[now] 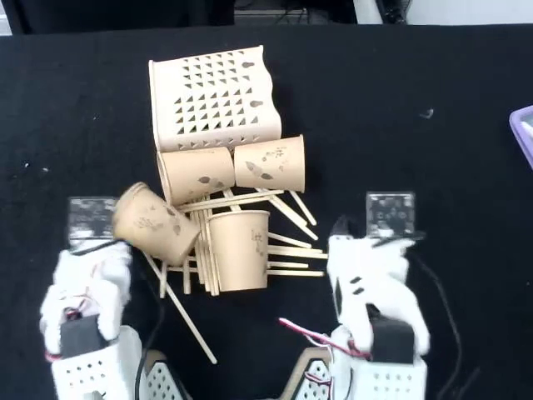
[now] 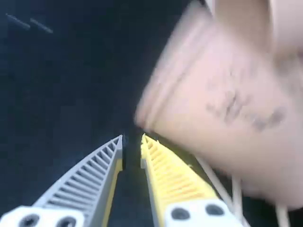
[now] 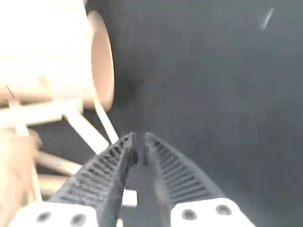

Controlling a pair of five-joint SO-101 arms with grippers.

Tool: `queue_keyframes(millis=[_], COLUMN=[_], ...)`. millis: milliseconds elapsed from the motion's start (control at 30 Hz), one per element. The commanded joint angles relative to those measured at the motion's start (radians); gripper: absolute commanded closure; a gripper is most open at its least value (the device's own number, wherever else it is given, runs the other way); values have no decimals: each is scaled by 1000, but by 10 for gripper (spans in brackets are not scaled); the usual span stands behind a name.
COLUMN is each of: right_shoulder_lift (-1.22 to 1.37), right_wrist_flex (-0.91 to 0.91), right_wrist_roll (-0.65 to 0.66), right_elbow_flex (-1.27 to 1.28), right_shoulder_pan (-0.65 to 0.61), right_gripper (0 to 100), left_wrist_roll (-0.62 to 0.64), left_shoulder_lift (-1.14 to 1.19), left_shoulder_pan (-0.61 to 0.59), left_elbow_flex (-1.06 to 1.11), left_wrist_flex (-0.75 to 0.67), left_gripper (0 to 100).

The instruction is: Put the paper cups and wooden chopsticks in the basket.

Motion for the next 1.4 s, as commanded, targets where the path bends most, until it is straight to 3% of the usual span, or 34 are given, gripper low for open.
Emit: queue_keyframes(millis=[0, 100, 200, 333, 467, 633, 800, 933, 1167, 1367], right_shoulder_lift=[-90, -87, -61, 136, 479, 851, 1024, 1058, 1058, 1058], right_wrist_flex=[-25, -31, -31, -25, 14, 81, 55, -81, -345, -385], right_wrist_roll=[21, 20, 20, 20, 17, -20, -52, -57, -57, -57], right_elbow_flex=[-216, -325, -437, -647, -885, -1033, -990, -832, -556, -509], right_shoulder_pan=[3, -28, -112, -163, -172, -207, -204, -204, -204, -209], right_gripper=[797, 803, 840, 850, 850, 851, 850, 852, 853, 853], left_wrist_roll=[-3, -3, 11, 52, 74, 247, 394, 431, 427, 425], left_shoulder_lift=[-3, -3, 0, 78, 379, 968, 1517, 1806, 2145, 2294], left_shoulder_pan=[-122, -166, -168, -163, -90, 45, 133, 183, 189, 168], left_elbow_flex=[-303, -406, -466, -475, -555, -878, -1280, -1552, -1867, -2006], left_wrist_flex=[-31, -38, -66, -216, -344, -396, -384, -285, -126, 2], left_gripper=[923, 881, 758, 745, 744, 744, 744, 744, 744, 744])
